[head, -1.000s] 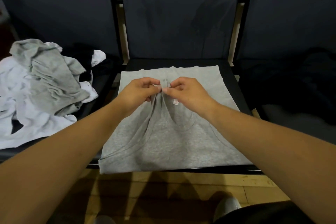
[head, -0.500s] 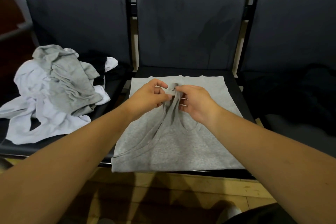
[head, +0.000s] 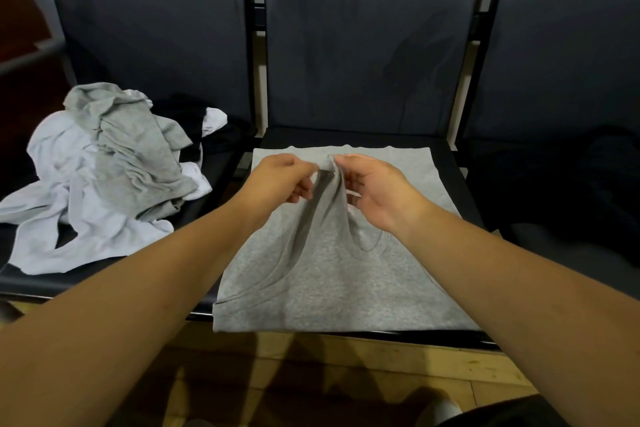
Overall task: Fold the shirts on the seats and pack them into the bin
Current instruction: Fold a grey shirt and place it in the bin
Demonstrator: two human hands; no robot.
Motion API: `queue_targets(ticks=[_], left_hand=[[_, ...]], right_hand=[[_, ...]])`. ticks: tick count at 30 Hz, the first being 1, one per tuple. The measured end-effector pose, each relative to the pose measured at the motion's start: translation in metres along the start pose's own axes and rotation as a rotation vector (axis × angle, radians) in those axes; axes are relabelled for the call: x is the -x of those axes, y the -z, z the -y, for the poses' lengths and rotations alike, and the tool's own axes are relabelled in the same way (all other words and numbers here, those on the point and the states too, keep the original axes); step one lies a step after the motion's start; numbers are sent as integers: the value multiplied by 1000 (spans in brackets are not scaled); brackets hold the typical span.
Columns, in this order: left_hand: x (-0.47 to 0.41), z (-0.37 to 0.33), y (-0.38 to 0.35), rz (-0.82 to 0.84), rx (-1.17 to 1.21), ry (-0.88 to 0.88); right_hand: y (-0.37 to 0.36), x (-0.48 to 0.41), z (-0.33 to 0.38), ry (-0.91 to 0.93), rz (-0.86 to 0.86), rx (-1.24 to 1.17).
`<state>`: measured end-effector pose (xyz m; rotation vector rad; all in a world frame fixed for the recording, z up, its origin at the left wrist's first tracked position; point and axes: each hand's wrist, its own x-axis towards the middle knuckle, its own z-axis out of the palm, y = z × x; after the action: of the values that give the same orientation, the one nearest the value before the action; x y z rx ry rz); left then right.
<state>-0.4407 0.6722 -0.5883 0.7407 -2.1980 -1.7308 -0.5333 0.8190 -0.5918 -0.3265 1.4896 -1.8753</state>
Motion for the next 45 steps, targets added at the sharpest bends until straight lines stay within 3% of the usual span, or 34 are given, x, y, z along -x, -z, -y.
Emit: queue_targets(ticks=[5, 9, 13, 16, 20, 26, 29, 32, 38, 42, 45], left_hand=[[3, 1, -7, 182, 316, 301], [1, 7, -5, 360, 257, 135], [-4, 7, -3, 281, 161, -31], [-7, 9, -1, 258, 64, -78], [-14, 2, 1, 254, 136, -86], [-46, -8, 8, 317, 346, 115], [-69, 2, 9, 398, 213, 153], [-96, 15, 6, 352, 16, 181], [-128, 36, -3, 351, -282, 151], [-131, 29, -5, 412, -557, 59], [-130, 33, -6, 401, -510, 66]], right_hand=[[0, 2, 5, -63, 99, -88], [2, 6, 10, -166, 133, -166], [7, 9, 10, -139, 198, -47], [8, 9, 6, -33, 104, 192], [6, 5, 10, 100, -2, 439], [4, -15, 18, -7, 156, 395], [12, -33, 14, 51, 6, 570], [47, -51, 4, 168, -167, 934], [122, -58, -28, 166, -163, 1417], [141, -61, -38, 215, -117, 1497], [136, -62, -42, 375, -164, 1509]])
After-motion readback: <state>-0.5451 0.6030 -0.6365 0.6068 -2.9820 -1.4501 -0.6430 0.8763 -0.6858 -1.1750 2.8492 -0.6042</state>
